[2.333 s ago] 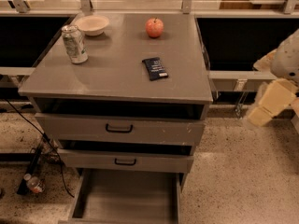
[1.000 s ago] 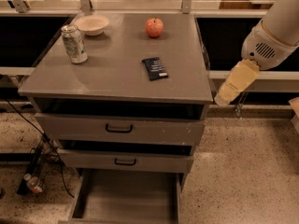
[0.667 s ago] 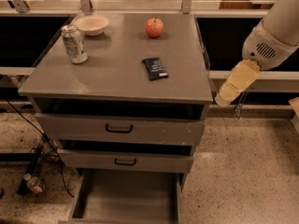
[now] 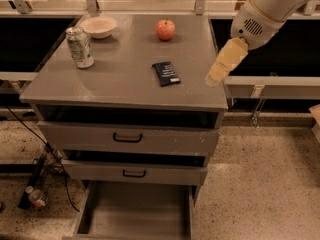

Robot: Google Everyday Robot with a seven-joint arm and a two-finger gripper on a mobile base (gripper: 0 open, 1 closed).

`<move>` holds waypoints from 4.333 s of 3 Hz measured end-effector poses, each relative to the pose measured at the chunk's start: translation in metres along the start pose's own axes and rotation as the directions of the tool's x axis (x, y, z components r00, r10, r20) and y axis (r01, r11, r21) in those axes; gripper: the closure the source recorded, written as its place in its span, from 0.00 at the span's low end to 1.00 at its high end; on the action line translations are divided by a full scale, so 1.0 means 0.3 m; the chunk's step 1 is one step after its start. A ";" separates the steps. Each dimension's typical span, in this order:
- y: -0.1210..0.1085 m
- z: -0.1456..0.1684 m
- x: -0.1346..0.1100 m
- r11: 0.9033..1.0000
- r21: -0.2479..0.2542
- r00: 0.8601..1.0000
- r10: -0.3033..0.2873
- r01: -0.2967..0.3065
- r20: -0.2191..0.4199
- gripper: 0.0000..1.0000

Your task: Place rxbar blueberry into bottom drawer

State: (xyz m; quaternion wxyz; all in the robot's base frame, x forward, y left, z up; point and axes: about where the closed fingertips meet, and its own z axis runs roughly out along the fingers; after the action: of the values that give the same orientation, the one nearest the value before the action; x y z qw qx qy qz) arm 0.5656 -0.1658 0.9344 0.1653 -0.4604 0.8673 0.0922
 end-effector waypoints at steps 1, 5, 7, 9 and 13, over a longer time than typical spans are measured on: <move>-0.002 -0.001 -0.003 1.000 0.007 1.000 0.002 -0.002 -0.002 0.00; -0.052 0.059 0.002 0.984 0.148 0.979 0.120 -0.096 -0.165 0.00; -0.096 0.132 -0.190 0.996 0.069 0.991 0.066 -0.058 -0.116 0.00; -0.114 0.178 -0.217 0.997 0.038 0.991 0.067 -0.063 -0.113 0.00; -0.126 0.443 -0.344 0.995 -0.060 0.977 0.063 -0.076 -0.201 0.00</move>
Offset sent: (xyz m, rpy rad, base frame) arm 0.0020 -0.0087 -0.0041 -0.1292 0.0095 -0.1103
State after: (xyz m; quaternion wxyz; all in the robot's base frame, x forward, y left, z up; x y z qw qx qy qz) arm 0.6776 -0.0661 0.8492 0.0586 -0.4421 0.8914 0.0805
